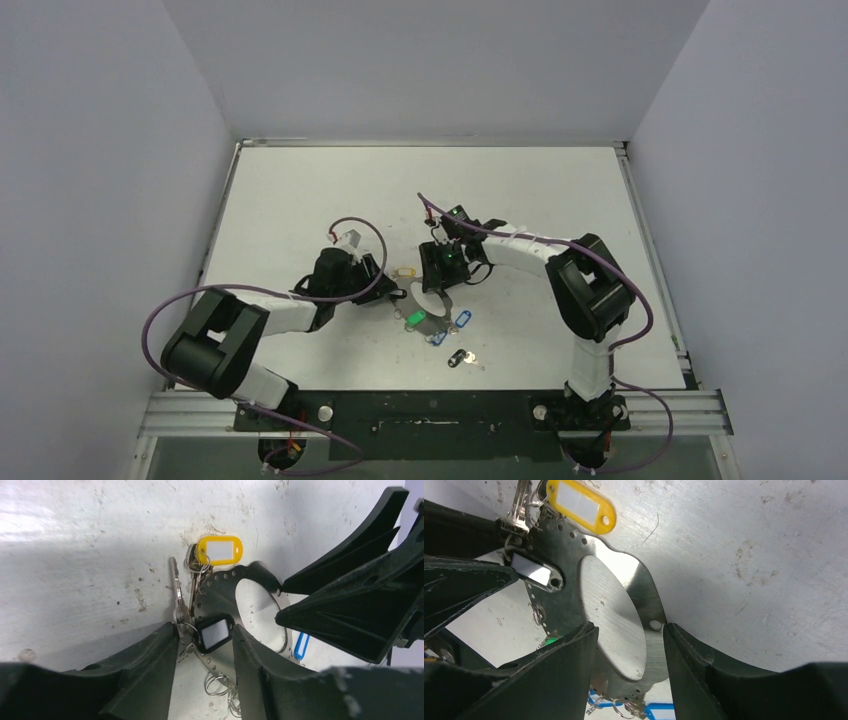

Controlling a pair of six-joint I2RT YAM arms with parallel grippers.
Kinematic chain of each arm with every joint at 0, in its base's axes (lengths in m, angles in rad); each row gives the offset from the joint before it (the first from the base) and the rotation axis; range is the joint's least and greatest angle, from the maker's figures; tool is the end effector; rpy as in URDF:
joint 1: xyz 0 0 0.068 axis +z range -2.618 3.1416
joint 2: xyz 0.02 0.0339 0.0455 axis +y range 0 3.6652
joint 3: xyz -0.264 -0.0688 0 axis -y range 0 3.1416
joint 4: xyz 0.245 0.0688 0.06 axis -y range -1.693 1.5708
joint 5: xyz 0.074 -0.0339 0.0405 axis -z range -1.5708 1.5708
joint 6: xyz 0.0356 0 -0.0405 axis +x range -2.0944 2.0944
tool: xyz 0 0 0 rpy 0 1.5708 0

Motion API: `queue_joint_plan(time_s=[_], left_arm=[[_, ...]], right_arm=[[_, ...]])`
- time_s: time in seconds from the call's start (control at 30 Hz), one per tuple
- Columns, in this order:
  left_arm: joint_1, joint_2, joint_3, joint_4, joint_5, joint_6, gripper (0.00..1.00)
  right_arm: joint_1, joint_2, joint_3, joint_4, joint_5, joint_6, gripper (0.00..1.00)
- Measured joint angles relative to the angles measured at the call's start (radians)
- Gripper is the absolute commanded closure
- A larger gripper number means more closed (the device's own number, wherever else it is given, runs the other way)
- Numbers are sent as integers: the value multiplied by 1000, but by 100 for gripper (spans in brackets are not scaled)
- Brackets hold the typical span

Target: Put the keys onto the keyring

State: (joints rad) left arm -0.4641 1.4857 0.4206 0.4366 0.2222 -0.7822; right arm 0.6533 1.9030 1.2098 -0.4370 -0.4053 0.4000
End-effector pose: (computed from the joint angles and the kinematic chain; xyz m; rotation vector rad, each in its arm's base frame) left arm 0.2260 -0.1219 0.1274 -0.2394 2.3321 -0.9079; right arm 0.2920 0.2411 0.1561 -0.4898 2.8090 0.8265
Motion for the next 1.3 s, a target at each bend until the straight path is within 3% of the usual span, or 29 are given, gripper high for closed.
queue_joint_plan(time_s=[0.17,0.37,0.47,0.6,0.9,1.3], left_arm=[[14,-80,-6,-59,-37,63,48],[14,-309,-89,-143,-90,68,49],[9,-389,-153,-163,-99,23,53],[-27,-447,-237,-165,-107,-58,58],[-129,-353,-255,-42,-153,-211,68],[-170,-121,-263,235,-217,-360,77]], right_arm=[[2,-11,1,-16,14,-34,40],[8,-45,-18,-69,54,-78,40],[20,-61,-19,-79,63,-85,42],[74,-70,-19,-73,55,-93,54],[171,-61,-1,-4,-27,-71,82],[174,12,12,72,-58,-40,84]])
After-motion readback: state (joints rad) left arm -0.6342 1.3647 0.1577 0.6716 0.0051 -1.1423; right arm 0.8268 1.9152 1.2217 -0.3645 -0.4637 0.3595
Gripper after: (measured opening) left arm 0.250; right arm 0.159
